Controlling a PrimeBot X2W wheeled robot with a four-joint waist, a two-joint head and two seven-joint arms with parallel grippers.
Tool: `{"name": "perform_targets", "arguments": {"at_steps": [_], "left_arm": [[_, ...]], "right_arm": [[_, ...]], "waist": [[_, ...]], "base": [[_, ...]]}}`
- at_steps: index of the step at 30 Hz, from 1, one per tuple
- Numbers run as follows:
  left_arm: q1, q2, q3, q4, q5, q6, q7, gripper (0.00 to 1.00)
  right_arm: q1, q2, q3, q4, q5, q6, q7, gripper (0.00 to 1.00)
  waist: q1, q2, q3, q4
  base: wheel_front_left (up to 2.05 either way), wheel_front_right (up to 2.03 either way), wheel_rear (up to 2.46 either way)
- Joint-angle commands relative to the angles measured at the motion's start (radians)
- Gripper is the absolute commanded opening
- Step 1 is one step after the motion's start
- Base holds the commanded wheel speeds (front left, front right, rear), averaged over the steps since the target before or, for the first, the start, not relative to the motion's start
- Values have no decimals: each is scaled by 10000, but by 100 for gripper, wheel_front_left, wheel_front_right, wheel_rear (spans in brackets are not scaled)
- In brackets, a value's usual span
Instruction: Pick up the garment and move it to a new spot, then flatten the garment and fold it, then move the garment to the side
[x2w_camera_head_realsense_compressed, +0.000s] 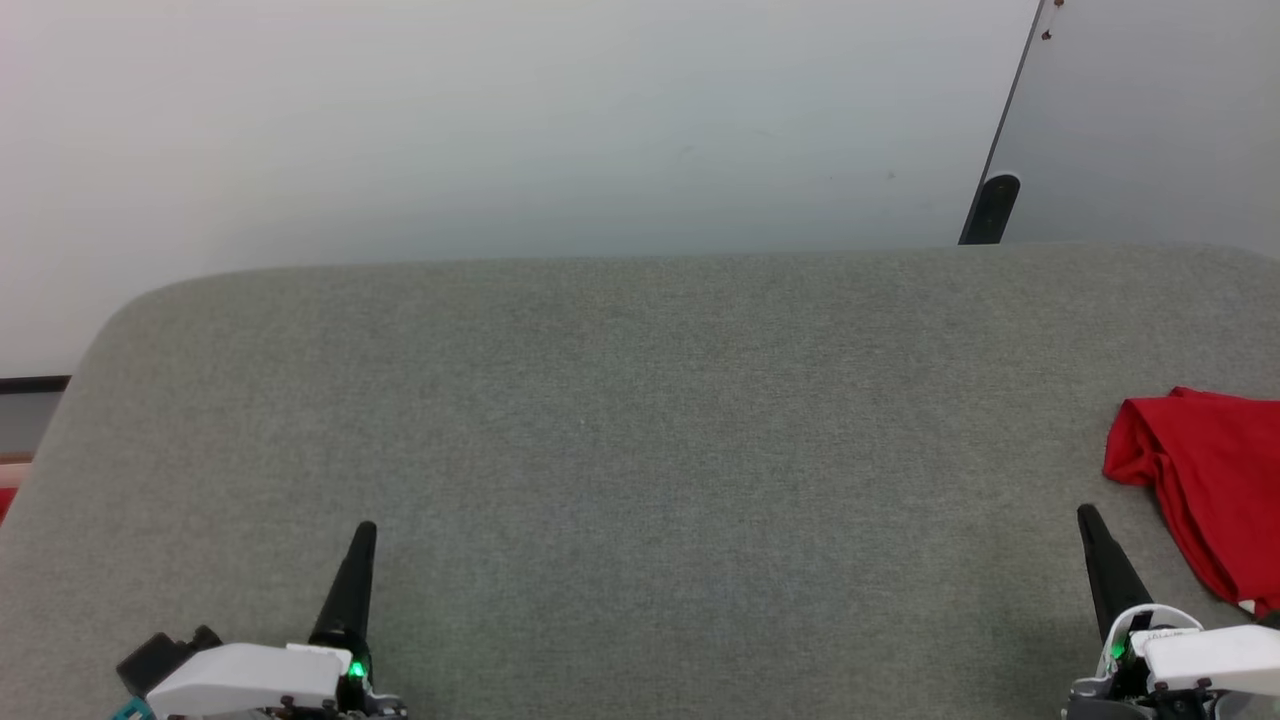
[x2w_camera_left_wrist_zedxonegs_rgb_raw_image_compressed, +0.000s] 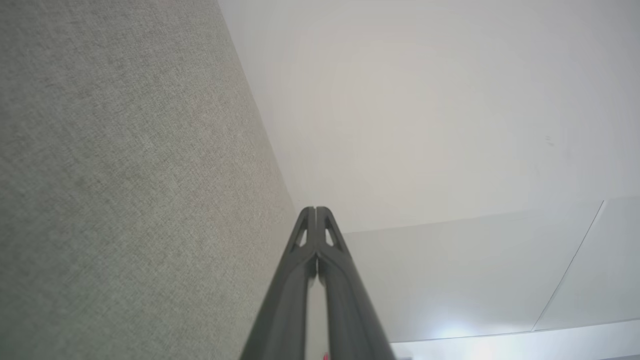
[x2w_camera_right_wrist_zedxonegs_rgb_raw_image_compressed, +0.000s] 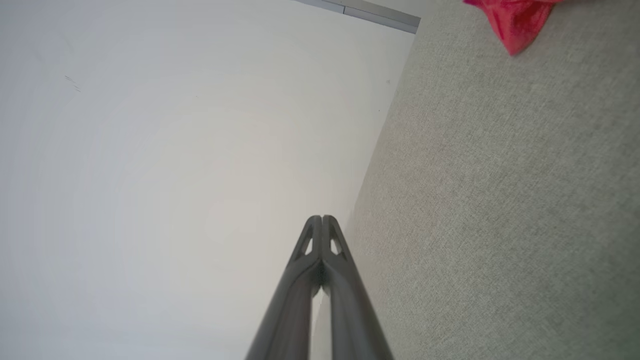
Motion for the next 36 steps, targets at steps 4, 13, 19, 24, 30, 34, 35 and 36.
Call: {"name": "perform_targets", "arguments": {"at_steps": [4, 13, 19, 24, 30, 34, 35, 36], "left_arm": [[-239, -38, 85, 21, -473, -86, 121, 0], [-345, -89, 151, 92, -1025, -103, 273, 0], [-419, -124, 196, 142, -1413, -129, 378, 0], [-480, -147, 232, 184, -1739, -152, 457, 0], [-540, -165, 257, 214, -1957, -153, 517, 0], [-537, -164, 255, 213, -1956, -153, 517, 0], [-536, -164, 253, 213, -1958, -153, 516, 0], [-536, -164, 253, 213, -1958, -153, 516, 0]], "right_arm": [[-238, 28, -92, 15, 471, -8, 118, 0], [-317, 68, -133, 76, 1011, -9, 255, 0], [-382, 92, -164, 116, 1366, -9, 354, 0], [-446, 113, -186, 147, 1691, -10, 431, 0], [-488, 132, -201, 168, 1891, -10, 481, 0], [-447, 131, -200, 168, 1890, -10, 482, 0], [-447, 132, -199, 168, 1890, -10, 482, 0], [-447, 132, -199, 168, 1890, -10, 482, 0]], "waist": [[-1, 0, 19, -36], [-1, 0, 45, -89], [-1, 0, 65, -129], [-1, 0, 82, -162], [-1, 0, 97, -191], [-1, 0, 97, -191], [-1, 0, 97, -191], [-1, 0, 97, -191]], "base": [[0, 0, 0], [0, 0, 0], [0, 0, 0], [0, 0, 0], [0, 0, 0], [0, 0, 0], [0, 0, 0], [0, 0, 0]]}}
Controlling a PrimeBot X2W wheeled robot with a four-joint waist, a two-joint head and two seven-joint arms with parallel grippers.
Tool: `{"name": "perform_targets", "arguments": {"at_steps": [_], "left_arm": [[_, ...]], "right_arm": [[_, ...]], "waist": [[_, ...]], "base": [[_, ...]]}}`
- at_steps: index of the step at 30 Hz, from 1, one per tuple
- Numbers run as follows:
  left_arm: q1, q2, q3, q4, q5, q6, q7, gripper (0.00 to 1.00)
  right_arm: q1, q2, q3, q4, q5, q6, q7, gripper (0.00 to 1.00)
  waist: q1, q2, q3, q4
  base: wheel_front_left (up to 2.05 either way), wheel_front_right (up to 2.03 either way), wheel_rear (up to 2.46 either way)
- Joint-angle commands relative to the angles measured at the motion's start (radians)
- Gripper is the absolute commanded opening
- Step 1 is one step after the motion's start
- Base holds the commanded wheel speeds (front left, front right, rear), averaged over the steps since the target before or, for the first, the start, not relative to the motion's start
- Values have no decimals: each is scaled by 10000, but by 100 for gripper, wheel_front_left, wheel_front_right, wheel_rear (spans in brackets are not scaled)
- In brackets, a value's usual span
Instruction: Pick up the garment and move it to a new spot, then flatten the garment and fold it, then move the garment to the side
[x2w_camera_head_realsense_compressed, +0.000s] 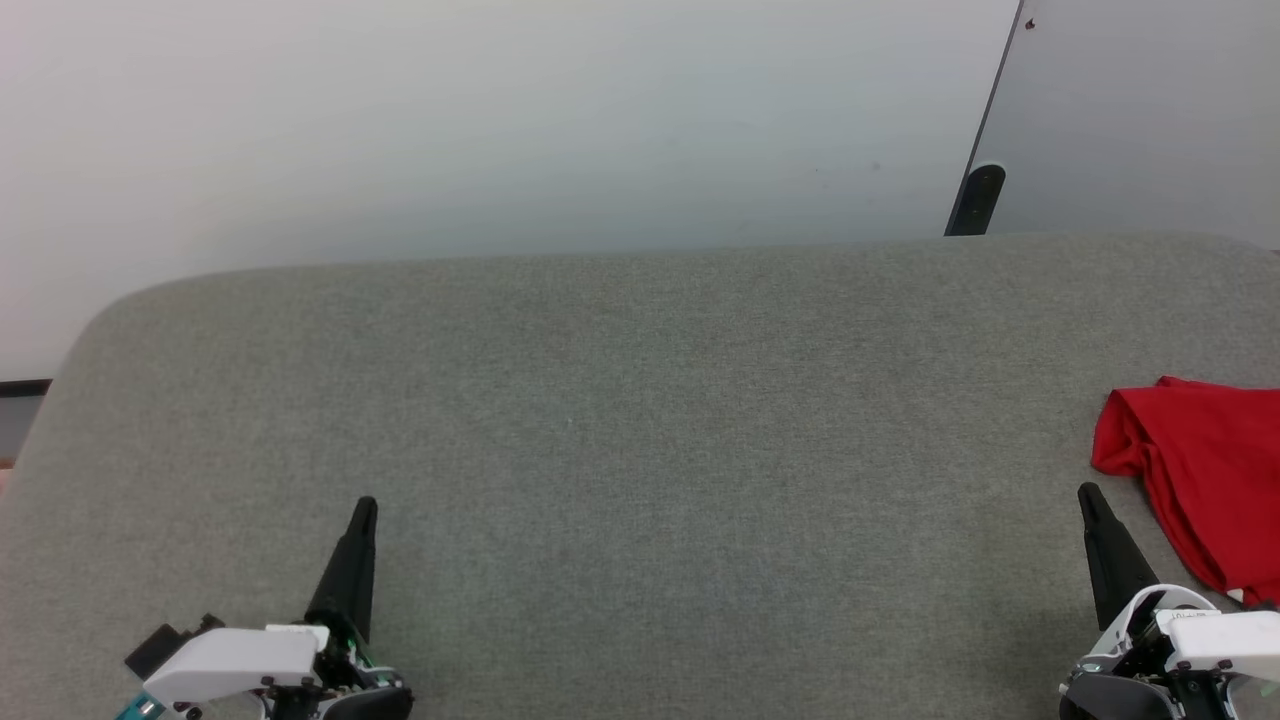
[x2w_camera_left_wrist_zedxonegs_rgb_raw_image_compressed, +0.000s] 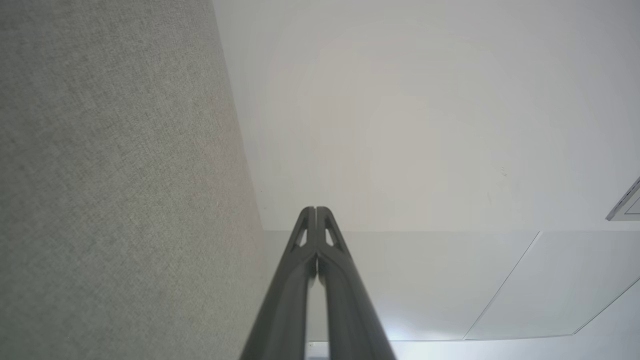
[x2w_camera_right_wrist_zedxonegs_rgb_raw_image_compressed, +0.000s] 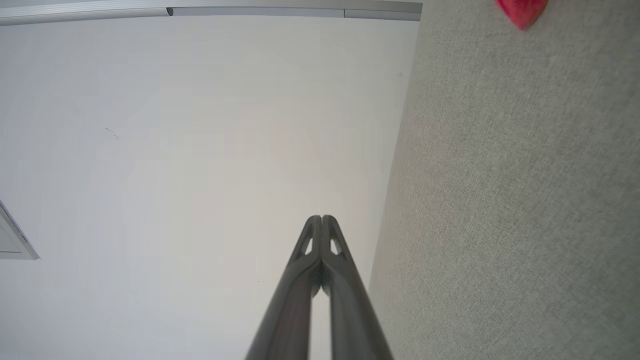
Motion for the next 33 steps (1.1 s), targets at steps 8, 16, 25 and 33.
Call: {"name": "perform_targets", "arguments": {"at_steps": [8, 16, 25, 33], "left_arm": [[-110, 3, 20, 15, -28, -65, 30, 0], [-109, 3, 19, 14, -29, -65, 29, 0], [-108, 3, 19, 13, -30, -65, 29, 0], [-108, 3, 17, 13, -29, -63, 28, 0]], "right_arm": [[-38, 37, -1, 1, 21, -10, 22, 0], [-38, 38, -1, 1, 19, -10, 23, 0], [-38, 39, -2, 1, 18, -10, 24, 0], [-38, 40, -3, 1, 17, -10, 25, 0]], "waist": [[-1, 0, 0, 1], [-1, 0, 0, 1], [-1, 0, 0, 1], [-1, 0, 0, 1]], "base": [[0, 0, 0], [0, 0, 0], [0, 0, 0], [0, 0, 0]]}}
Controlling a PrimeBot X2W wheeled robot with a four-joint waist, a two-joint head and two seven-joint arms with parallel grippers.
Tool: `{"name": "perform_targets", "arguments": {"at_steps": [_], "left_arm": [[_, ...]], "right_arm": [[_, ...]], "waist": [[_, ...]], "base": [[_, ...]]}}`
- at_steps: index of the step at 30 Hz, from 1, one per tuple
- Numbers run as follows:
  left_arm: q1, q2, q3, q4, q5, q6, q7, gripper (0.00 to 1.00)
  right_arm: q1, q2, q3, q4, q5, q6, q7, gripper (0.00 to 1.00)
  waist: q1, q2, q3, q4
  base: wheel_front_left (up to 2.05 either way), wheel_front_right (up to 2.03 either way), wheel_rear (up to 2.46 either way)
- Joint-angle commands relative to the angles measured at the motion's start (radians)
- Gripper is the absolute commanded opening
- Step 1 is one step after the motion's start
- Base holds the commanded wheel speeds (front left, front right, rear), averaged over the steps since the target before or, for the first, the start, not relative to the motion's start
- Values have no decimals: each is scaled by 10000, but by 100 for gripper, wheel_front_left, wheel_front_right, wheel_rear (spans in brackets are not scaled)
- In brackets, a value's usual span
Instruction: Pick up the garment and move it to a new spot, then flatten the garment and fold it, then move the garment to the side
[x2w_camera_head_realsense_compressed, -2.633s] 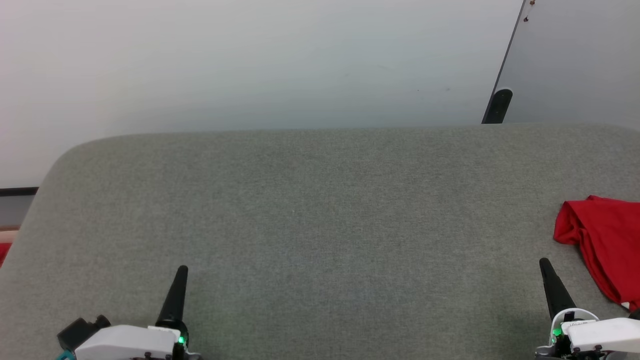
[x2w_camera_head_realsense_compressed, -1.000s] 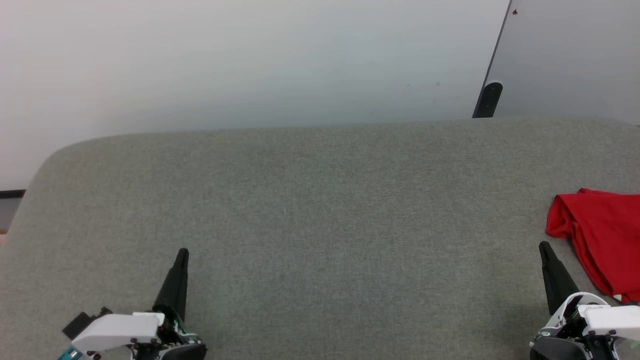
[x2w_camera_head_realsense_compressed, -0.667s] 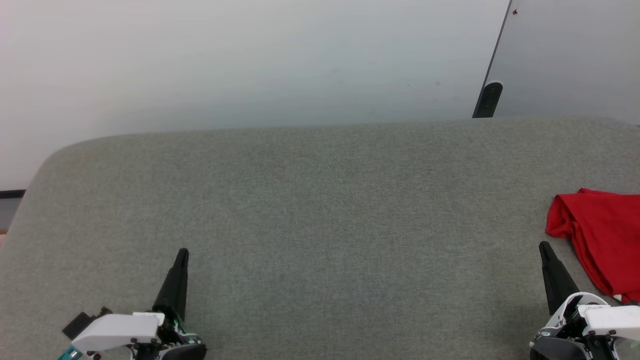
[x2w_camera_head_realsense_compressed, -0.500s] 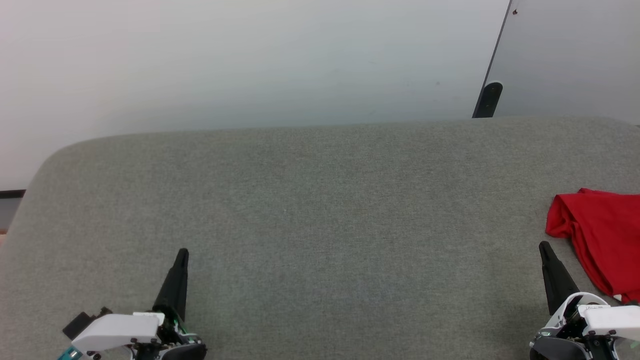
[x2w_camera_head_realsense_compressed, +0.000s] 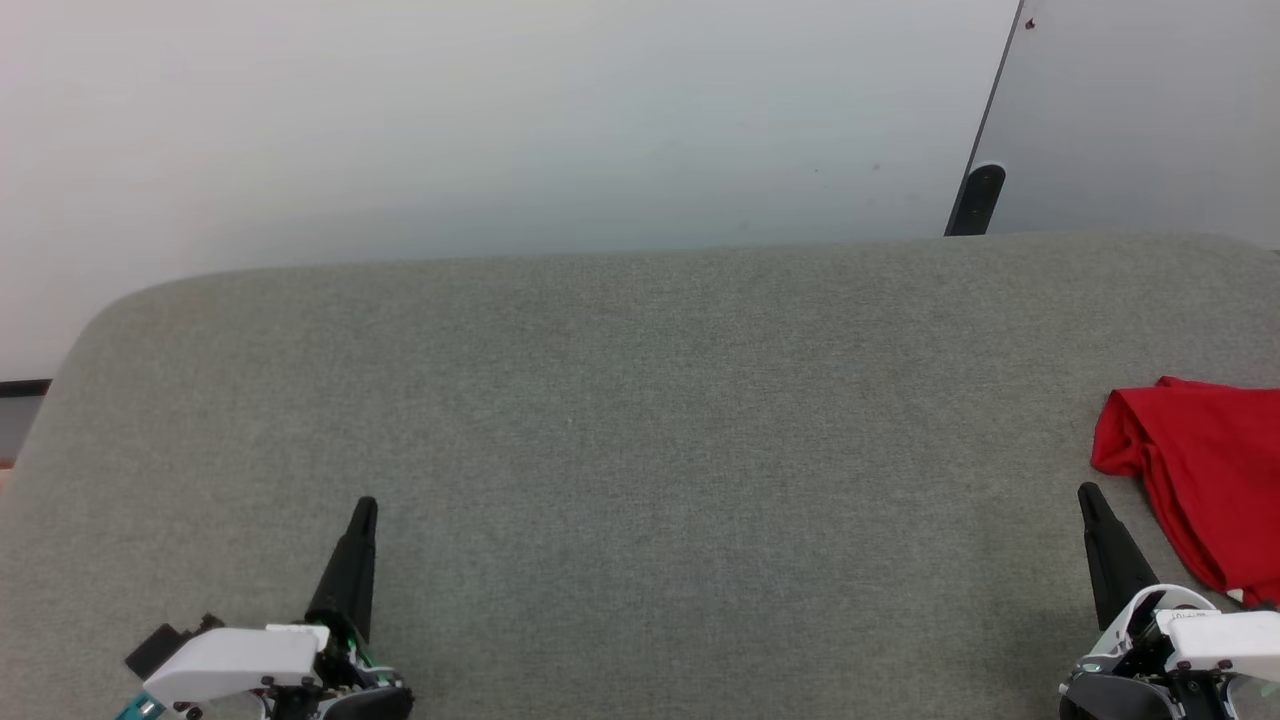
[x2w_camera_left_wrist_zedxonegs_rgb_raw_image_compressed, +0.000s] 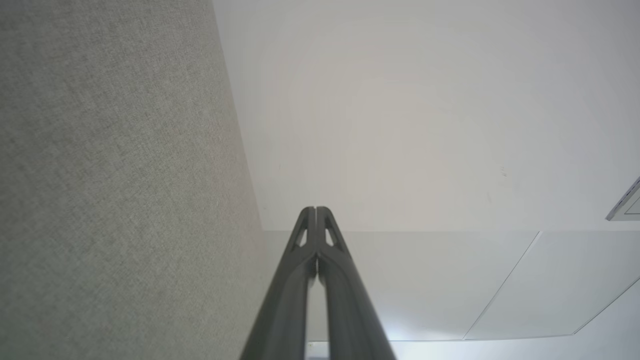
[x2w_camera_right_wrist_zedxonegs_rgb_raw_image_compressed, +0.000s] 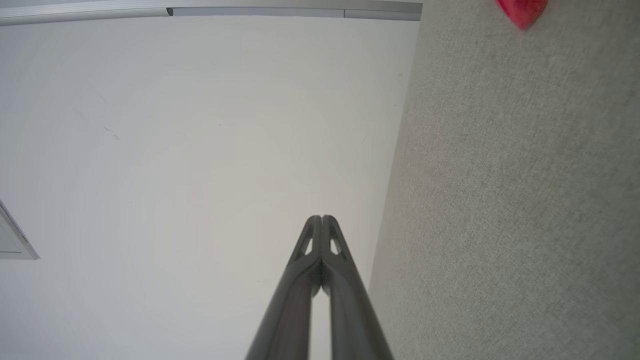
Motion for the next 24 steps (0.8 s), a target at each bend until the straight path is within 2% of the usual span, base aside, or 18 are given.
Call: {"name": "perform_targets", "arguments": {"at_steps": [1, 24], "left_arm": [[-105, 5, 19, 13, -27, -63, 28, 0], [-104, 5, 18, 11, -28, -63, 26, 0]], "right_arm": [[-38, 38, -1, 2, 17, -10, 25, 0], [-38, 38, -2, 2, 15, -10, 26, 0]], "waist": [[0, -1, 0, 0], [0, -1, 0, 0]], "base": [[0, 0, 0], [0, 0, 0]]}}
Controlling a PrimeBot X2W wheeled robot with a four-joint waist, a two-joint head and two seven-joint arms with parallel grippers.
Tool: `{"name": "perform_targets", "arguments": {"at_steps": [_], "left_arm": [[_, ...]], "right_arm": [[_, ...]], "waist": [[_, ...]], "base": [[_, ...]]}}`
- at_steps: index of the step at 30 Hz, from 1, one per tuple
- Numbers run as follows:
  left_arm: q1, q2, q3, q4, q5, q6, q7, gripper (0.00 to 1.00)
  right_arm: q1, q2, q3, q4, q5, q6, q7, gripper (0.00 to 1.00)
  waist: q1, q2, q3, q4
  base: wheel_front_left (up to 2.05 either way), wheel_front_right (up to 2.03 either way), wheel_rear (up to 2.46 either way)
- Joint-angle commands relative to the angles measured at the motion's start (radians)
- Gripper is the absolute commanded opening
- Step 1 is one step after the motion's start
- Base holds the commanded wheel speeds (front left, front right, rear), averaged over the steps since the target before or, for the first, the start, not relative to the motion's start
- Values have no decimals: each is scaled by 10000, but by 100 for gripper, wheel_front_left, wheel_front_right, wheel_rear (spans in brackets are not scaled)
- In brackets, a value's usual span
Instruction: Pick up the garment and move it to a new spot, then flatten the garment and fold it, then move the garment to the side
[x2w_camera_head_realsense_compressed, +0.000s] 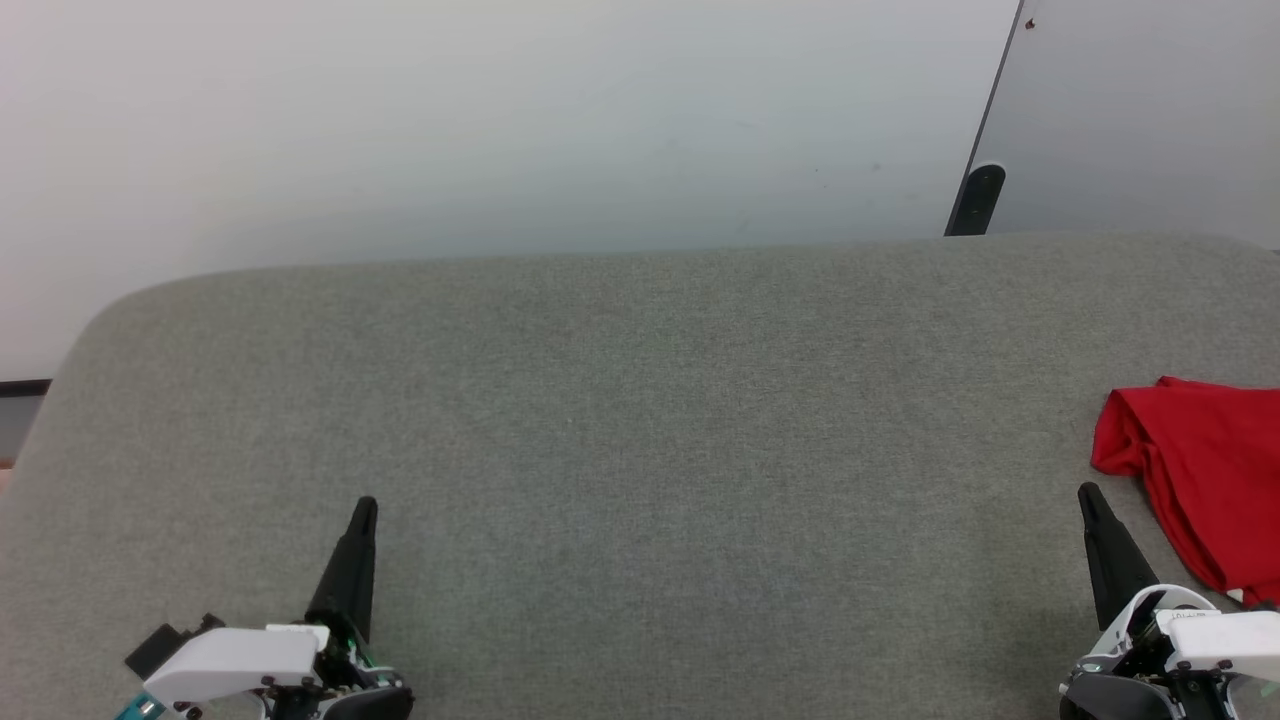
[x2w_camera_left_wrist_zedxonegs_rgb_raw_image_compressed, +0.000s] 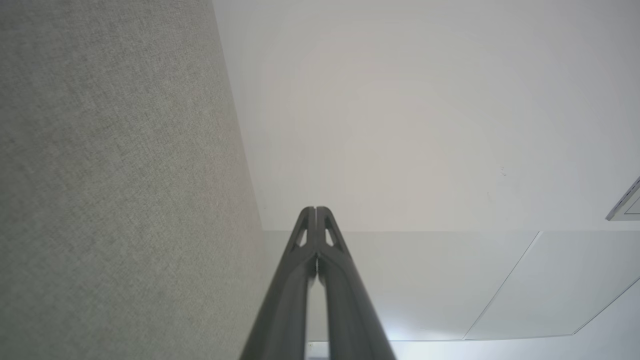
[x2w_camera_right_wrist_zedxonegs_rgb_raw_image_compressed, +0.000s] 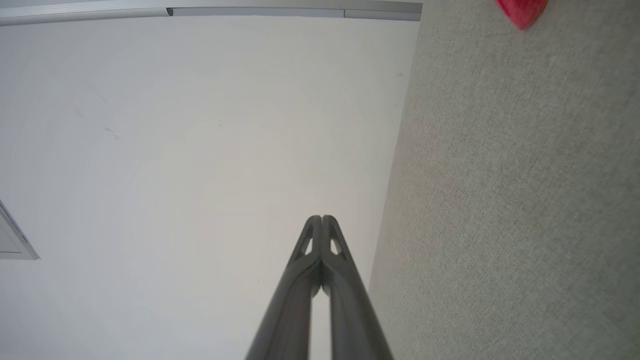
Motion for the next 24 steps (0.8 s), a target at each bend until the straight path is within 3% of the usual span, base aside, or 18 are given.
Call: {"name": "perform_targets", "arguments": {"at_steps": [1, 24], "left_arm": [[-103, 5, 17, 11, -28, -62, 26, 0], [-103, 5, 17, 10, -29, -62, 25, 0]], "right_arm": [[-38, 36, 0, 2, 15, -10, 26, 0], [-38, 38, -2, 2, 13, -10, 28, 0]], "waist": [[0, 0, 0, 0], [0, 0, 0, 0]], "base": [[0, 0, 0], [0, 0, 0]]}}
